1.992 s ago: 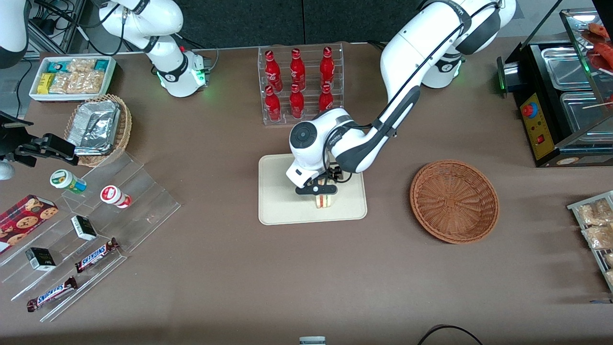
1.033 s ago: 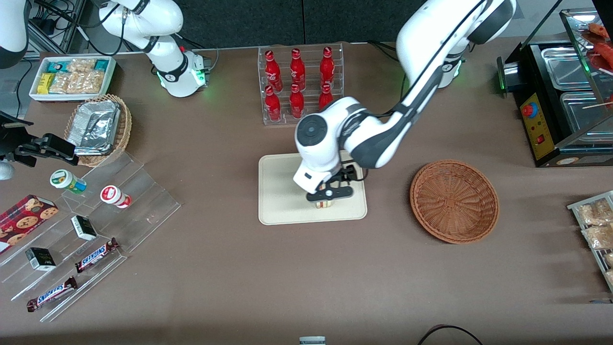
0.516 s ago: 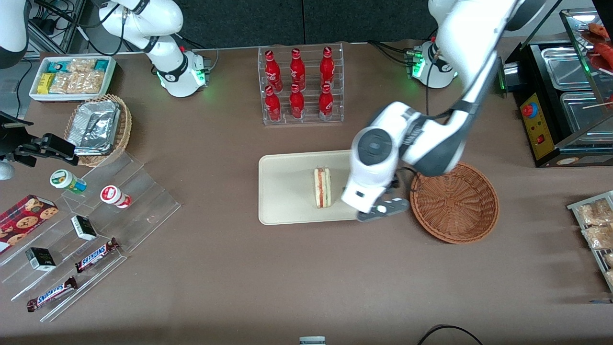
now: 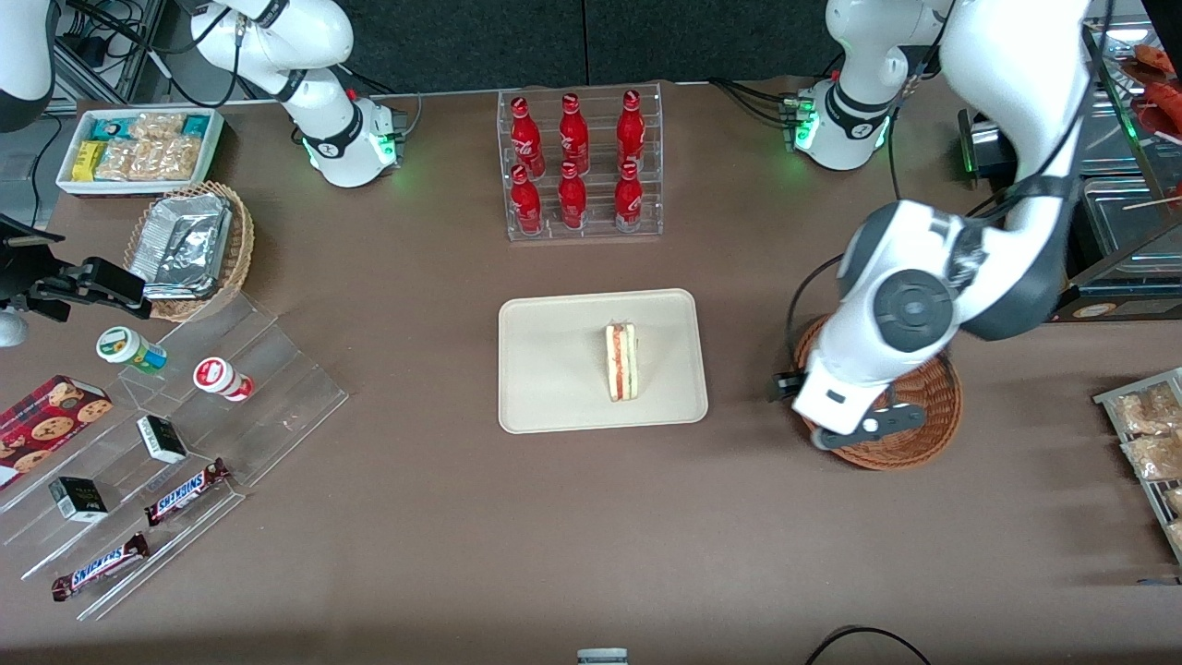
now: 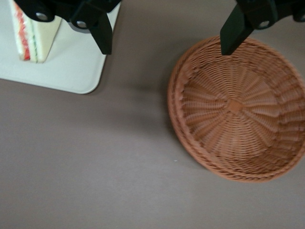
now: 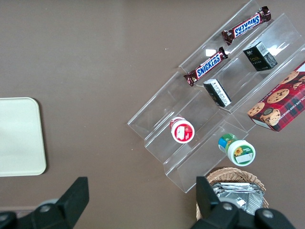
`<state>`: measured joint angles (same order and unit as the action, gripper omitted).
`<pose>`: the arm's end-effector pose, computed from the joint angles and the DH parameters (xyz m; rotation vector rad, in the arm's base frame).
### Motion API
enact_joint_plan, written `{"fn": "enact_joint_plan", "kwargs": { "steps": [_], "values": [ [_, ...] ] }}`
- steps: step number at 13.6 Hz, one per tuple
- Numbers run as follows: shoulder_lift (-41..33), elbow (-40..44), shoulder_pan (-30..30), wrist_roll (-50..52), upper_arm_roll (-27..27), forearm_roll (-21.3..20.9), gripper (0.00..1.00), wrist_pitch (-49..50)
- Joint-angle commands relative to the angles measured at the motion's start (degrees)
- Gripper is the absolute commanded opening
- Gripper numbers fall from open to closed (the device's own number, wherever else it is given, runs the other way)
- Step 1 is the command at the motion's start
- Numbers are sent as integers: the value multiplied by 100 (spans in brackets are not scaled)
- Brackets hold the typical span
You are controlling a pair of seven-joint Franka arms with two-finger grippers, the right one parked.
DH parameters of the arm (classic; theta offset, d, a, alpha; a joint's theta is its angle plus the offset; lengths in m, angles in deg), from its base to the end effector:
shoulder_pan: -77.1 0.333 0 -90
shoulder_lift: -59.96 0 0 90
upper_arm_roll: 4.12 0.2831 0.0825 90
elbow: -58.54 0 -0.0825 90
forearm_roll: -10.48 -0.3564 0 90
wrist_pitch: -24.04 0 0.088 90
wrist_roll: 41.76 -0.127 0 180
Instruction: Place sandwich from basket to tray
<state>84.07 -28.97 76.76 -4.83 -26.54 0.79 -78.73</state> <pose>0.5874 -0.1982 0.3798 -3.0546 -0.3390 0.1588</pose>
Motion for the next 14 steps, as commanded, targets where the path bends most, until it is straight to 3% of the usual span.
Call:
{"fn": "enact_joint_plan", "kwargs": {
  "steps": [1, 5, 7, 14],
  "values": [
    [-556, -222, 428, -720, -43, 414, 100, 457],
    [-1232, -231, 755, -1835, 27, 512, 100, 1616],
    [-1627, -248, 694, -2382, 430, 634, 100, 1979],
    [-2569, -257, 685, -2839, 1028, 908, 100, 2955]
  ]
}}
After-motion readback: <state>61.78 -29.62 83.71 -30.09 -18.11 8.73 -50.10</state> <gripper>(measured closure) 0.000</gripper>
